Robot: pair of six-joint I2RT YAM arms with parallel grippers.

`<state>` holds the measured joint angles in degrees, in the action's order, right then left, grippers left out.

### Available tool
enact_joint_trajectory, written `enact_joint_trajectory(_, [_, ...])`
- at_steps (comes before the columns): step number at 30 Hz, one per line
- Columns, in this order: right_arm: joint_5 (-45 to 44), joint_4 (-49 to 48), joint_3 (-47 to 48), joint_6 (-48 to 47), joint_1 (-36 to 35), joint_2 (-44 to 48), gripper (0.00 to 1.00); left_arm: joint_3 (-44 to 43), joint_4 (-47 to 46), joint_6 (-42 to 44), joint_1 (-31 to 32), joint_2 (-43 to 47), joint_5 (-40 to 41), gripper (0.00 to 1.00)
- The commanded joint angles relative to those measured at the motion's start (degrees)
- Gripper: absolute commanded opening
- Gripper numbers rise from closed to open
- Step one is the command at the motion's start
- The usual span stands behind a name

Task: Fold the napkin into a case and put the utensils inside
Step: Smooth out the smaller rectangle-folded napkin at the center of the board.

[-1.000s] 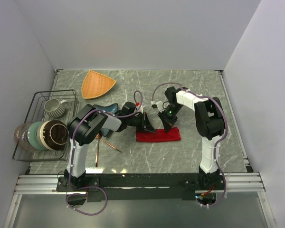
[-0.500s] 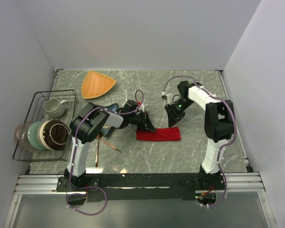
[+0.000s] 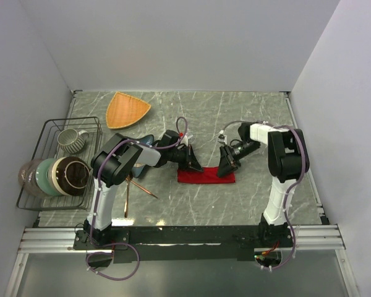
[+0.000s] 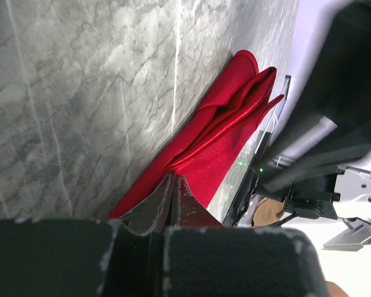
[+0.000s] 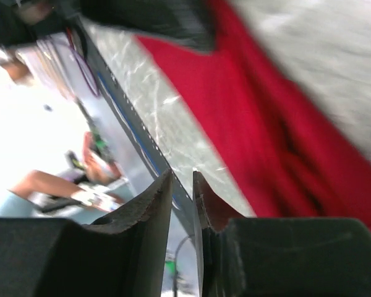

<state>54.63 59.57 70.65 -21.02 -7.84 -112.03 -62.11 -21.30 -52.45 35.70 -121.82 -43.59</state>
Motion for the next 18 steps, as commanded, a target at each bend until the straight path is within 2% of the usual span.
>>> enact_joint_trajectory(1, [-0.4,-6.9,-1.6,7.5,4.0,-3.7,0.26,0.8,2.9,2.5,-0.5,-1.2,3.6,0.01])
enact_joint_trajectory(7, [-9.4,-11.9,-5.6,12.5,4.4,-2.8,0.28,0.7,2.8,2.7,-0.5,-1.0,3.5,0.01])
enact_joint_trajectory(11, [-12.8,-10.2,-3.8,10.6,4.2,-0.1,0.3,0.3,3.1,3.6,-0.5,-0.8,2.9,0.01])
enact_joint_trajectory(15, [-9.6,-4.2,-0.4,5.0,6.0,4.7,0.33,1.2,0.7,4.1,-0.5,-0.1,2.1,0.01])
enact_joint_trajectory(18, [-9.1,-4.6,0.3,3.9,7.6,8.3,0.4,0.9,-0.7,4.8,-0.3,-0.2,1.6,0.01])
